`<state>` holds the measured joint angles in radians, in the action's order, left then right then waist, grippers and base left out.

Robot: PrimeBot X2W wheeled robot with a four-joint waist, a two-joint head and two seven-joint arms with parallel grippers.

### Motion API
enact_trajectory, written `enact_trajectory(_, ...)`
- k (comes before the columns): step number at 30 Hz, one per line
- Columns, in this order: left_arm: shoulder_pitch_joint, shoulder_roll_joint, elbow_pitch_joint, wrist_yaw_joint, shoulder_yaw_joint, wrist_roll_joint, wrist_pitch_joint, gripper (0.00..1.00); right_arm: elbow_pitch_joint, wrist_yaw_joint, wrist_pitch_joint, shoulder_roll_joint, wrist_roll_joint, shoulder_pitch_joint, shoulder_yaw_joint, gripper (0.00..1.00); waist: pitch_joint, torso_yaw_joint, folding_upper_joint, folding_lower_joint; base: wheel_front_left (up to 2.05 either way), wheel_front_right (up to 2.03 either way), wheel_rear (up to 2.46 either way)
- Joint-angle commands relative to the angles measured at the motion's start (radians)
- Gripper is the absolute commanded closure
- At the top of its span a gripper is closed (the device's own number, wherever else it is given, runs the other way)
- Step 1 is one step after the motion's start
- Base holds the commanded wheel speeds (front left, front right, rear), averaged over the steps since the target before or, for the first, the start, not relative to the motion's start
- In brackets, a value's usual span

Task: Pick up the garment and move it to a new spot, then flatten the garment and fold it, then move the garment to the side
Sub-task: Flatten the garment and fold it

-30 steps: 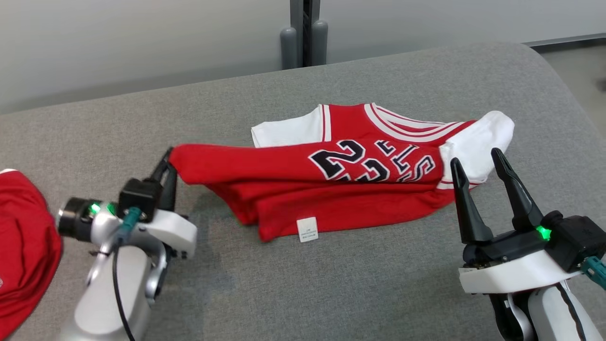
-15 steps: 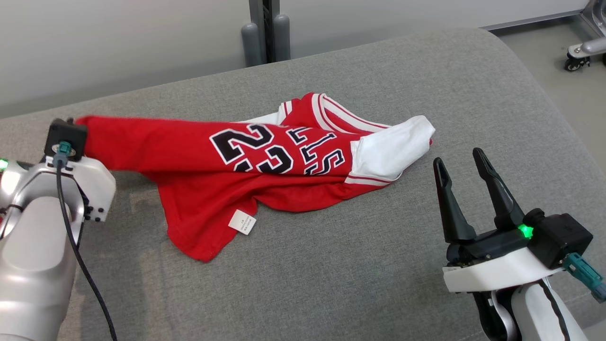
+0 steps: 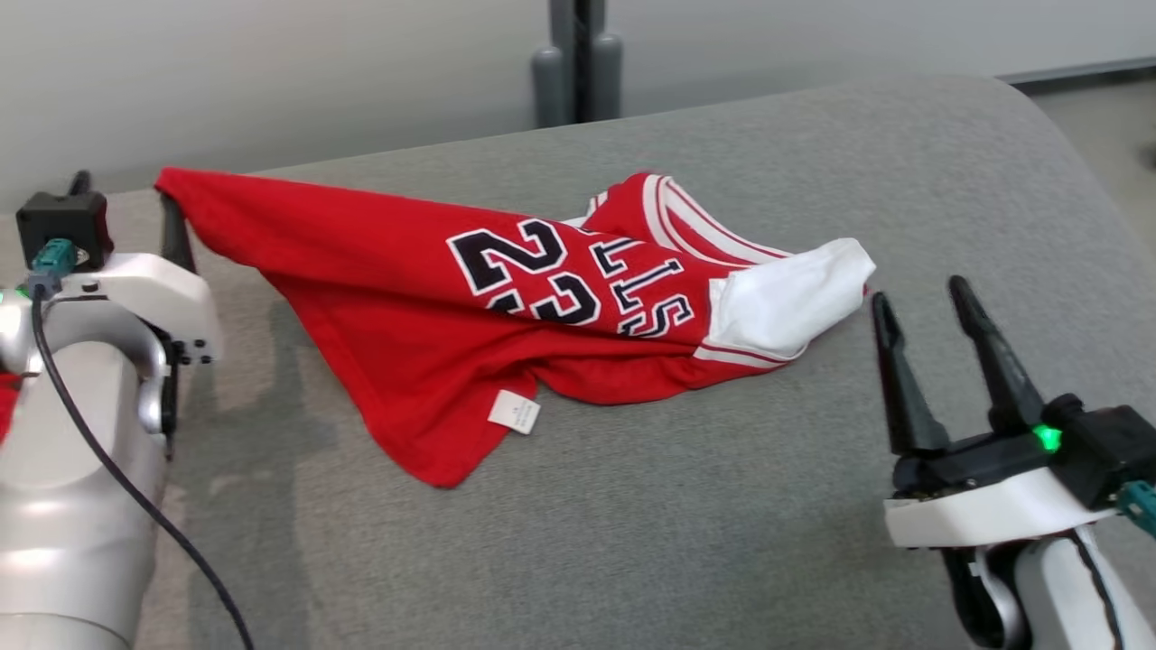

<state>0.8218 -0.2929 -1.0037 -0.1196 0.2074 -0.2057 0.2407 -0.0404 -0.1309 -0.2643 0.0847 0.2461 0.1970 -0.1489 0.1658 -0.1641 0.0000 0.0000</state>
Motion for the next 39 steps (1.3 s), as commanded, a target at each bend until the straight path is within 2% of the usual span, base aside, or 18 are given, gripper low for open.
enact_trajectory(1, -0.029, 0.015, 0.024, 0.013, -0.013, -0.024, 0.010, 0.00, 0.002, 0.000, 0.000, 0.016, -0.008, -0.012, 0.019, 0.00, -0.011, 0.046, 0.0000, 0.0000, 0.00, 0.00, 0.00)
enact_trajectory(4, -0.062, 0.040, 0.045, 0.052, 0.004, -0.034, 0.012, 0.00, 0.005, 0.000, 0.000, 0.027, -0.008, -0.017, 0.060, 0.00, -0.020, 0.094, 0.0000, 0.0000, 0.00, 0.00, 0.00)
enact_trajectory(11, -0.108, 0.064, 0.053, 0.140, 0.097, 0.004, -0.046, 0.00, 0.013, 0.000, 0.000, 0.052, -0.016, -0.001, 0.058, 0.00, -0.041, 0.154, 0.0000, 0.0000, 0.00, 0.00, 0.00)
enact_trajectory(16, -0.142, 0.045, 0.051, 0.215, 0.192, 0.045, -0.157, 0.00, 0.013, 0.000, 0.000, 0.043, -0.021, -0.008, 0.056, 0.00, -0.053, 0.178, 0.0000, 0.0000, 0.00, 0.00, 0.00)
enact_trajectory(22, -0.190, -0.008, 0.111, 0.249, 0.267, 0.022, -0.263, 0.00, 0.011, 0.000, 0.000, 0.037, -0.026, -0.021, 0.056, 0.00, -0.066, 0.190, 0.0000, 0.0000, 0.00, 0.00, 0.00)
enact_trajectory(24, -0.196, -0.030, 0.165, 0.248, 0.245, -0.008, -0.240, 0.00, 0.014, 0.000, 0.000, 0.035, -0.025, -0.023, 0.058, 0.00, -0.068, 0.192, 0.0000, 0.0000, 0.00, 0.00, 0.00)
enact_trajectory(26, -0.229, -0.030, 0.222, 0.231, 0.218, -0.037, -0.209, 0.00, 0.018, 0.000, 0.000, 0.034, -0.023, -0.026, 0.063, 0.00, -0.071, 0.193, 0.0000, 0.0000, 0.00, 0.00, 0.00)
enact_trajectory(30, -0.285, -0.005, 0.368, 0.155, 0.139, -0.100, -0.102, 0.00, 0.029, 0.000, 0.000, 0.033, -0.022, -0.036, 0.068, 0.00, -0.072, 0.196, 0.0000, 0.0000, 0.00, 0.00, 0.00)
enact_trajectory(31, -0.285, -0.005, 0.368, 0.155, 0.139, -0.100, -0.102, 0.00, 0.029, 0.000, 0.000, 0.033, -0.022, -0.036, 0.068, 0.00, -0.072, 0.196, 0.0000, 0.0000, 0.00, 0.00, 0.00)
enact_trajectory(32, -0.305, 0.003, 0.402, 0.134, 0.126, -0.107, -0.070, 0.00, 0.035, 0.000, 0.000, 0.033, -0.022, -0.039, 0.070, 0.00, -0.072, 0.197, 0.0000, 0.0000, 0.00, 0.00, 0.00)
enact_trajectory(33, -0.354, 0.039, 0.471, 0.094, 0.100, -0.131, -0.022, 0.00, 0.051, 0.000, 0.000, 0.037, -0.029, -0.039, 0.075, 0.00, -0.069, 0.201, 0.0000, 0.0000, 0.00, 0.00, 0.00)
enact_trajectory(34, -0.378, 0.061, 0.510, 0.082, 0.090, -0.140, -0.004, 0.00, 0.057, 0.000, 0.000, 0.040, -0.032, -0.040, 0.079, 0.00, -0.066, 0.204, 0.0000, 0.0000, 0.00, 0.00, 0.00)
enact_trajectory(37, -0.452, 0.125, 0.616, 0.072, 0.060, -0.176, 0.022, 0.00, 0.076, 0.000, 0.000, 0.049, -0.038, -0.045, 0.081, 0.00, -0.060, 0.211, 0.0000, 0.0000, 0.00, 0.00, 0.00)
enact_trajectory(39, -0.497, 0.160, 0.690, 0.066, 0.045, -0.158, 0.025, 0.00, 0.081, 0.000, 0.000, 0.055, -0.039, -0.047, 0.084, 0.00, -0.057, 0.215, 0.0000, 0.0000, 0.00, 0.00, 0.00)
